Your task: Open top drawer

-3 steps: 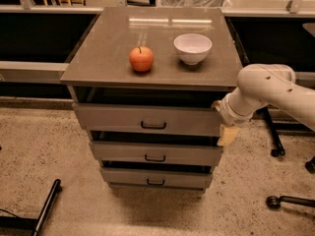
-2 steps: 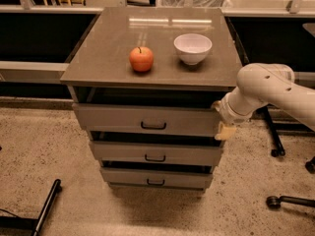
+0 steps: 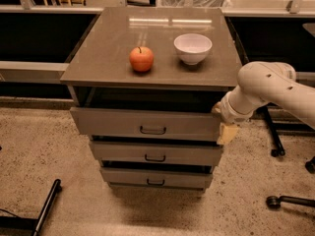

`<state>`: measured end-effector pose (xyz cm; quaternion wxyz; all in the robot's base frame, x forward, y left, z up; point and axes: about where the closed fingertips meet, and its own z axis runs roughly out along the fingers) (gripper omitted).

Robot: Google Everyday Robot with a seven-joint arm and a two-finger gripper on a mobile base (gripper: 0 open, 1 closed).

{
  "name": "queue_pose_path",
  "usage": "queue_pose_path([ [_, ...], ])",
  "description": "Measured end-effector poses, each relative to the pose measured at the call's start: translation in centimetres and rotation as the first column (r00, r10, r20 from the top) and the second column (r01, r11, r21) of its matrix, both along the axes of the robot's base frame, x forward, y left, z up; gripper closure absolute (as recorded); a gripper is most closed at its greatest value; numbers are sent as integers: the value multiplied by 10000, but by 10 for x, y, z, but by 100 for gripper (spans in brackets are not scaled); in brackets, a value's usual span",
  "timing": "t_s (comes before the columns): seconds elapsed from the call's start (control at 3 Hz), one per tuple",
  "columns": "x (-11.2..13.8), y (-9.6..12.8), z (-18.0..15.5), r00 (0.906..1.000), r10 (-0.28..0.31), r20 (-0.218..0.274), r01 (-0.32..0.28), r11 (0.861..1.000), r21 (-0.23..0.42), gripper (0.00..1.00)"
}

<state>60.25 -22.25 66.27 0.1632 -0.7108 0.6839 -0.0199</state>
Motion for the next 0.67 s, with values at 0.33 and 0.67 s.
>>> queue_pose_path([
  [0.33, 0, 0, 0, 10000, 0, 0, 0, 10000, 0, 1],
  [0.67, 0, 0, -1, 10000, 17, -28, -17, 10000, -12, 0],
])
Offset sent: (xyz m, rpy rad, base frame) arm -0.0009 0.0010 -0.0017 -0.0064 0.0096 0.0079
